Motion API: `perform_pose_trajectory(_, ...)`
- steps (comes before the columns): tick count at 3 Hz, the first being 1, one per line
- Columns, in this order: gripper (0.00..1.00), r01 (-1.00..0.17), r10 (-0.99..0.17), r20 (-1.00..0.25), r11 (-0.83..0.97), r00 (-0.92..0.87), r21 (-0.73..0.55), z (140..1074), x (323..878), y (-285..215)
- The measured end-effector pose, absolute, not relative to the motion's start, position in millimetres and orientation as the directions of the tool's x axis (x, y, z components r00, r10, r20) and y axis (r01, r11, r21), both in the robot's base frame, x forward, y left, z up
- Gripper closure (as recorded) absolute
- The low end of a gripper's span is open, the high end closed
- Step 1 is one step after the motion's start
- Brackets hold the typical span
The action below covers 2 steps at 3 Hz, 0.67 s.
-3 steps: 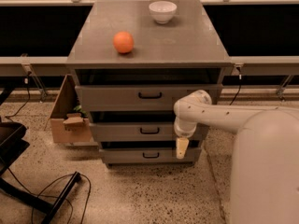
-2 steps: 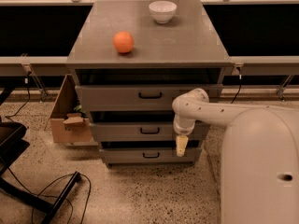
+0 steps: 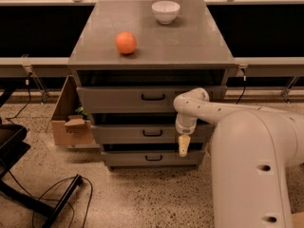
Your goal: Open middle drawer
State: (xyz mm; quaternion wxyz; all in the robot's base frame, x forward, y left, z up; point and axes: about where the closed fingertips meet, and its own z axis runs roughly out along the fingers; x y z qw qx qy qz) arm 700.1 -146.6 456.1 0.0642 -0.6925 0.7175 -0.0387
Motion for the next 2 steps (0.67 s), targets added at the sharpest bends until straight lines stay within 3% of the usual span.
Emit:
perform_pose_trajectory(1, 0.02, -0.989, -0.997, -0.044, 0.073, -0.068, -0.129, 442.5, 708.3, -145.9)
perform_pose_trajectory(2, 0.25, -0.988, -0.995, -0.047, 0.095, -0.089, -0.126, 436.7, 710.9, -146.4)
